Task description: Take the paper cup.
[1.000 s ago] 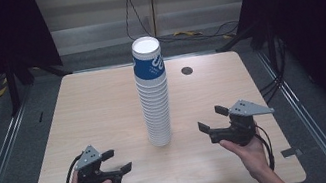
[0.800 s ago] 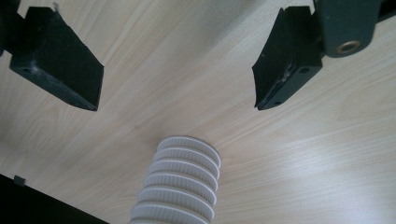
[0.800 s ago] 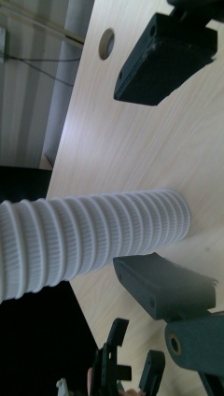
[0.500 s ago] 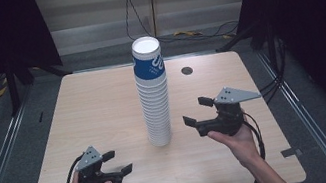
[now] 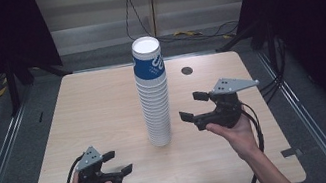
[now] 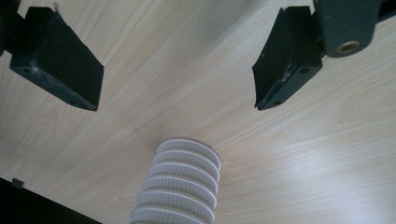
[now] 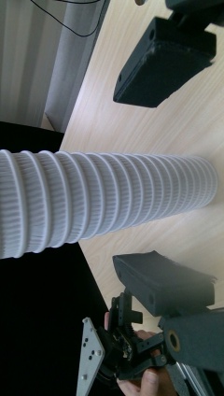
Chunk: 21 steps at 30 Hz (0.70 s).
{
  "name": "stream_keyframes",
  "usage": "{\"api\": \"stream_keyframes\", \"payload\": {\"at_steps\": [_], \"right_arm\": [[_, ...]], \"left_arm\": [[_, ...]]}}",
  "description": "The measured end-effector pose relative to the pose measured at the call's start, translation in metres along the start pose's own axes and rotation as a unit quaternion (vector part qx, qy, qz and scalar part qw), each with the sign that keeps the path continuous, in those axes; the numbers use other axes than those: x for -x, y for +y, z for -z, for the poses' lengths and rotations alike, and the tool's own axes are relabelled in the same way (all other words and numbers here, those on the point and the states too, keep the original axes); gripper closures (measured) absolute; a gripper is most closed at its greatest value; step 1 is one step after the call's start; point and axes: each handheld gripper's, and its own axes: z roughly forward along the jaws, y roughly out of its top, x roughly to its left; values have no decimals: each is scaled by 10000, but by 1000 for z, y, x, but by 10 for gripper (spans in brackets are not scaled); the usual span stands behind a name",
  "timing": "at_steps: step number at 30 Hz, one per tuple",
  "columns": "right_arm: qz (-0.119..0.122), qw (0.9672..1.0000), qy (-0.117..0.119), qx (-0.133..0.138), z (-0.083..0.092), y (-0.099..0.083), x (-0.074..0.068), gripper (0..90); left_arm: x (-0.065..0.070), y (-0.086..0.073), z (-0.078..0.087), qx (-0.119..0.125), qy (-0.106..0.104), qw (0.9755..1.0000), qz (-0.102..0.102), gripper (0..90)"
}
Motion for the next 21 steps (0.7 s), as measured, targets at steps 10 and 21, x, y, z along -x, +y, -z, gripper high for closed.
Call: {"api": "stream_keyframes", "payload": {"at_steps": [10,21], "right_arm": [[17,9998,179,33,-3,16,2,196],[153,9990,413,-48,-3,38,1,208]], "left_arm": [[-1,0,0,2,19,10000,34,161],[-1,0,-1,-30,18,10000,38,161]]}}
